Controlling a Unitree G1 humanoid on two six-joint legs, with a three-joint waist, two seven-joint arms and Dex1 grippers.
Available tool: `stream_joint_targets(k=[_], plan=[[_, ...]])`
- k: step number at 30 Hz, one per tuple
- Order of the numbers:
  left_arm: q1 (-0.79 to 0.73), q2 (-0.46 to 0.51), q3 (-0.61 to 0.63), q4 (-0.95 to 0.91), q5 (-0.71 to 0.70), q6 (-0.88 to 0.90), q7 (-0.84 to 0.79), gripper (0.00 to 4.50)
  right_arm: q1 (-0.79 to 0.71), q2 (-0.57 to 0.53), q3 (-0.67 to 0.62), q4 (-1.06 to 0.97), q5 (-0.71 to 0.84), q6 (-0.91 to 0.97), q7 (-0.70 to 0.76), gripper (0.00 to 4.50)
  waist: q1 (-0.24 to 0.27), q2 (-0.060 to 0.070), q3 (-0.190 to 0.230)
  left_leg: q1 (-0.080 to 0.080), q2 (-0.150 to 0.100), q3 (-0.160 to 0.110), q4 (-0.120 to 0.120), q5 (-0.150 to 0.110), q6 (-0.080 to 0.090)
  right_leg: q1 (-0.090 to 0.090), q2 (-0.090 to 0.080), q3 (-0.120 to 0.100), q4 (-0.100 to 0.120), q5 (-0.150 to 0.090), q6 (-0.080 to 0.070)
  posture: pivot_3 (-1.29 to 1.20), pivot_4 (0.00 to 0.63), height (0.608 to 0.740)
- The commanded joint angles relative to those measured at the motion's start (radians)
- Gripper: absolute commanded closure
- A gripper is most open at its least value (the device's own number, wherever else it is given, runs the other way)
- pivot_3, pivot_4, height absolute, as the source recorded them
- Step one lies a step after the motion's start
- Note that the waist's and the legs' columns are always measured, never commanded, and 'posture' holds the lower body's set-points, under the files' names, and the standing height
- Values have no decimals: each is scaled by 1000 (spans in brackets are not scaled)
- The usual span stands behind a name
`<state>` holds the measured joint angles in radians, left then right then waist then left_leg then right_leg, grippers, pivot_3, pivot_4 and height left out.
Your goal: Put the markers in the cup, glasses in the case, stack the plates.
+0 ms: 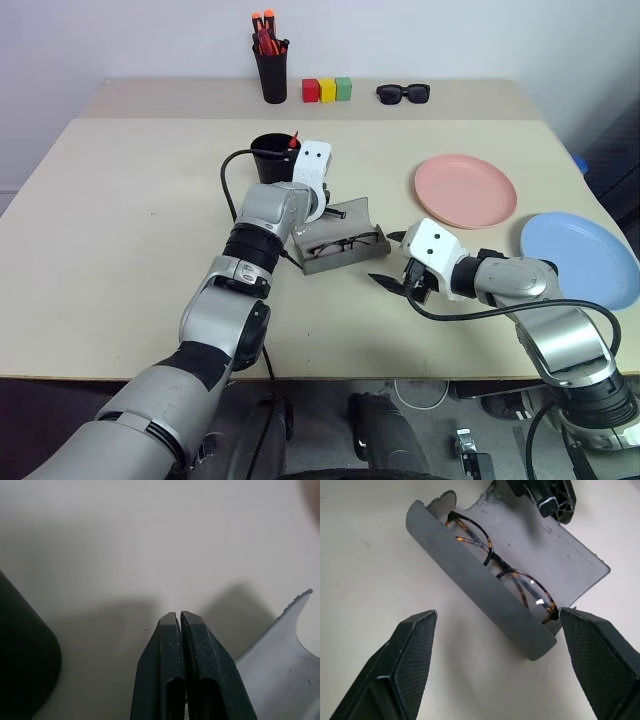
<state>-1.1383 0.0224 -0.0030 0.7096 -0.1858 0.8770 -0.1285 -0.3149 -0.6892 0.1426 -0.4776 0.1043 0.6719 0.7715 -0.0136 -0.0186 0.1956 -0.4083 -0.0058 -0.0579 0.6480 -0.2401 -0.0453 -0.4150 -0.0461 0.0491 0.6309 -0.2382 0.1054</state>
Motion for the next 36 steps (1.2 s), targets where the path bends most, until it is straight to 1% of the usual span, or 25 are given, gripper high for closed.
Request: stream_joint_targets(k=[1, 6, 9, 12, 16, 19, 24, 27, 30, 33, 34, 36], plan=[[47, 17, -17, -177, -18, 93, -46, 4434, -16, -3, -7, -39, 9, -5, -7, 533, -1, 0, 0, 0, 0, 0, 0, 0, 0, 0, 0, 0, 0, 0, 0, 0, 150, 740], [169, 44, -61, -451, -56, 239, -117, 4434, -13, -7, -9, -39, 11, -7, -5, 533, -2, 0, 0, 0, 0, 0, 0, 0, 0, 0, 0, 0, 1, 0, 0, 0, 150, 740], [241, 67, -91, -587, -78, 298, -153, 4434, -11, -14, -14, -40, 14, -8, 1, 533, -1, 0, 0, 0, 0, 0, 0, 0, -1, 0, 0, 0, 1, 0, 0, 0, 150, 740], [309, 91, -114, -718, -111, 328, -195, 4434, -5, -36, -37, -39, 28, -3, 18, 533, -1, 0, 0, 1, 0, -1, 0, 0, -1, 0, 0, 0, 1, 0, 0, 0, 150, 740], [414, 164, -172, -918, -177, 339, -297, 4434, 35, -98, -84, -41, 65, -11, 62, 533, -1, 0, 0, 1, 0, 0, 0, 0, -1, 0, 0, 0, 1, 0, 0, 0, 150, 740], [474, 219, -208, -995, -196, 323, -339, 4434, 45, -112, -118, -25, 82, -11, 58, 533, -1, 0, 0, 1, 1, 0, 0, 0, -1, 0, 0, 0, 1, 0, -1, 0, 150, 740], [556, 333, -277, -1077, -192, 237, -417, 4434, 34, -106, -187, 34, 104, -11, 35, 533, 0, 0, 0, 2, 1, 0, 1, 0, -1, 1, 0, 1, 1, 0, -2, 0, 150, 740], [586, 385, -302, -1095, -184, 167, -458, 4434, 4, -95, -208, 101, 88, -18, -10, 533, 0, 0, 0, 2, 1, 0, 1, 0, -1, 2, 0, 1, 1, -2, -4, 0, 150, 740], [622, 412, -307, -1114, -155, -8, -498, 4434, -41, -95, -183, 201, 23, -45, -78, 533, 0, 0, 0, 2, 1, 1, 1, 1, -1, 2, 0, 1, 1, -2, -4, 0, 150, 740], [683, 398, -259, -1140, -161, -220, -546, 4434, -105, -78, -134, 339, -62, -91, -160, 533, 1, 1, 0, 2, 1, 1, 1, 0, -1, 1, 0, 1, 0, -2, -5, 0, 150, 740], [705, 391, -236, -1148, -181, -264, -566, 4434, -133, -67, -111, 408, -99, -117, -193, 533, -2, 1, 0, 1, 1, 1, 1, 1, -1, 2, -1, 1, 0, -2, -5, 0, 150, 740], [730, 387, -215, -1150, -203, -295, -588, 4434, -176, -60, -55, 521, -178, -182, -236, 533, -1, 1, 0, 2, 1, 3, 0, 1, -1, 1, -1, 2, 0, -2, -6, 0, 150, 740]])
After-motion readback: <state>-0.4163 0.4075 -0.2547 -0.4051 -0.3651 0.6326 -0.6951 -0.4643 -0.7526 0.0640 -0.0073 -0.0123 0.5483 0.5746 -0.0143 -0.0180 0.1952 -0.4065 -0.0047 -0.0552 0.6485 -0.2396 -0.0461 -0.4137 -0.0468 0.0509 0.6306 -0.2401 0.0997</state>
